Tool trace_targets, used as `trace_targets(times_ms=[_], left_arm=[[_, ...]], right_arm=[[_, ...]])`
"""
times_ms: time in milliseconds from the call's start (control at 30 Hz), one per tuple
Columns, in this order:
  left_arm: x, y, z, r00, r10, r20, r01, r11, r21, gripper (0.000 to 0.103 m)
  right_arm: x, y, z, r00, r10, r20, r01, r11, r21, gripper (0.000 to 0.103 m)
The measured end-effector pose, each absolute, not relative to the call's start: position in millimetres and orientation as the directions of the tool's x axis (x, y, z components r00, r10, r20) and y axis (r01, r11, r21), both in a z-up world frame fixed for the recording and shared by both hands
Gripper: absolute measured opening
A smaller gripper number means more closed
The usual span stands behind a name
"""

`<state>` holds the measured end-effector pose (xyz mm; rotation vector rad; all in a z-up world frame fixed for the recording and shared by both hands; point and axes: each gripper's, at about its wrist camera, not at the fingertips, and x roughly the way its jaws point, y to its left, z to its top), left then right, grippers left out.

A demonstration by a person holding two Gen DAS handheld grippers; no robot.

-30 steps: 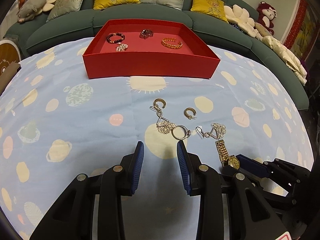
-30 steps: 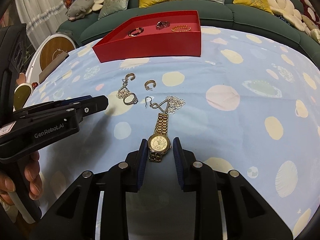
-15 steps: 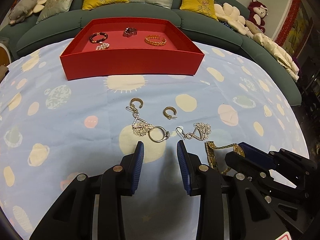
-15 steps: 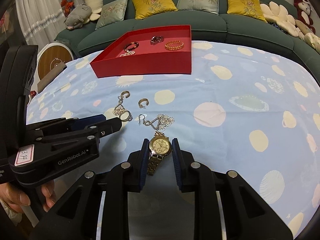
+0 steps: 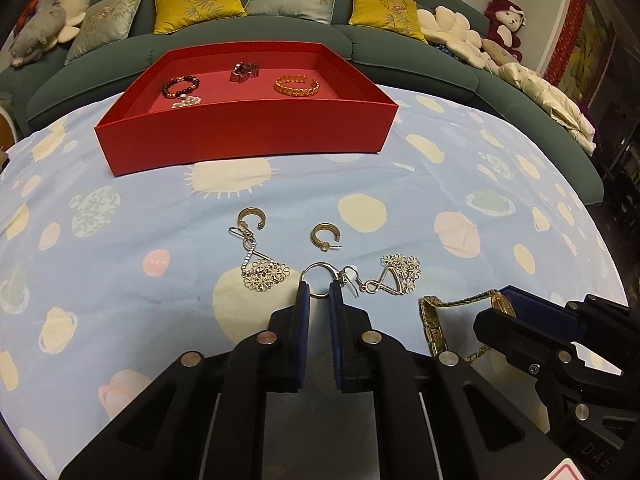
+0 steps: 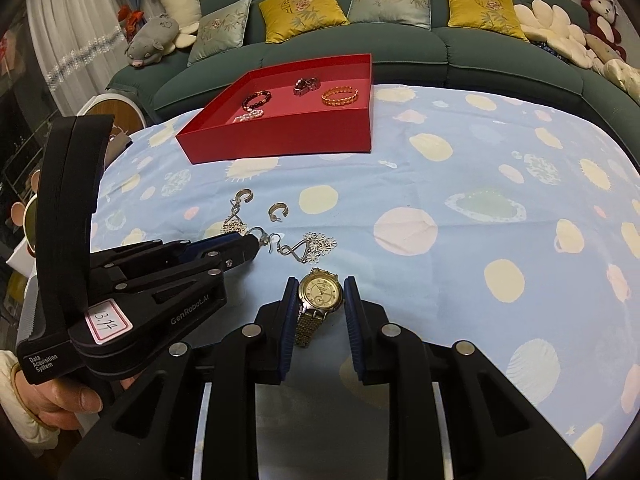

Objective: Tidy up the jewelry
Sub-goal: 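Lift the gold watch with the right gripper while the left gripper approaches the silver chain, then close the left gripper on the silver ring while the right gripper holds the gold watch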

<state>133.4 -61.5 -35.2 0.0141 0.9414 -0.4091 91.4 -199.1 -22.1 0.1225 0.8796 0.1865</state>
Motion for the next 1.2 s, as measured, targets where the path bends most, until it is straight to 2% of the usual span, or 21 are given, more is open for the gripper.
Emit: trace_targets(times_ms=[67,233,567,700,733,1067,1200], left_arm=[[133,-62,-35,0.514,-0.342,-0.787,0.356,0.919,-0.167,0.001],[132,-62,-33,0.507,-0.364,-0.781,0.356,0.914,-0.195,0.000],[139,-74,-34,0.531,-0.354,-0.770,0.370,0.914,-0.165,0.006],[138,-75,-31,0.549,-0.347,-0.760,0.362,0.919,-0.158,0.029],[138,-75,-31,0.556,-0.344,-0.757,0.362,0.920,-0.151,0.032],[143,-76,-36,0.555,-0.321,-0.767,0.351,0.927,-0.134,0.032],[142,-78,-37,0.558,-0.303,-0.772,0.358,0.928,-0.106,0.025]], right_arm=[[91,-200,-21,0.625,0.212,-0.751,-0.110,0.977,0.184,0.022],[90,-201,-19,0.628,0.212,-0.749,-0.106,0.977,0.187,0.022],[90,-201,-18,0.628,0.215,-0.748,-0.106,0.976,0.192,0.022],[90,-203,-18,0.629,0.215,-0.747,-0.103,0.976,0.194,0.022],[90,-203,-18,0.628,0.215,-0.748,-0.102,0.975,0.195,0.022],[90,-204,-17,0.630,0.217,-0.746,-0.101,0.975,0.198,0.022],[90,-204,-17,0.630,0.218,-0.746,-0.101,0.975,0.199,0.022]])
